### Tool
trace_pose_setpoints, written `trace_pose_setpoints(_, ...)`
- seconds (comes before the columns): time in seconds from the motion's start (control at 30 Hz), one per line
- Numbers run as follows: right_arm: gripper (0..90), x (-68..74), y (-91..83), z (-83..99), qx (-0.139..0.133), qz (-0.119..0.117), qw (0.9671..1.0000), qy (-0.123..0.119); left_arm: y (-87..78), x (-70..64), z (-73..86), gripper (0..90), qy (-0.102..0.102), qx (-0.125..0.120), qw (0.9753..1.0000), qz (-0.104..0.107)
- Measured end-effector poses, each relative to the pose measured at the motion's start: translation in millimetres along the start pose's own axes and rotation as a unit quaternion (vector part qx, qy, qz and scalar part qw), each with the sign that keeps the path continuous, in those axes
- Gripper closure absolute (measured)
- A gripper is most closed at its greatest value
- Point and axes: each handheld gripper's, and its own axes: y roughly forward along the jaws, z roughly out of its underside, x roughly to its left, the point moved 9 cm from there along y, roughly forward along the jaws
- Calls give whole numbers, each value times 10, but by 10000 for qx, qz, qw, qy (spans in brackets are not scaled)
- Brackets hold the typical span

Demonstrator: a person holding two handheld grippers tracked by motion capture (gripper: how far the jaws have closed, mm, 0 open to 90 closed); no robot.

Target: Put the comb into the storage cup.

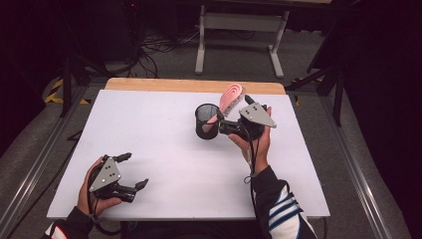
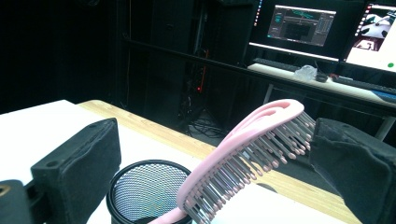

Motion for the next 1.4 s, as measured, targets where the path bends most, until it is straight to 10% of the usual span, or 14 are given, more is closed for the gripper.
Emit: trace_pose_setpoints(1.4, 42, 219, -314, -9, -126, -328, 9984, -440, -16, -5, -19, 46, 16, -53, 10000, -19)
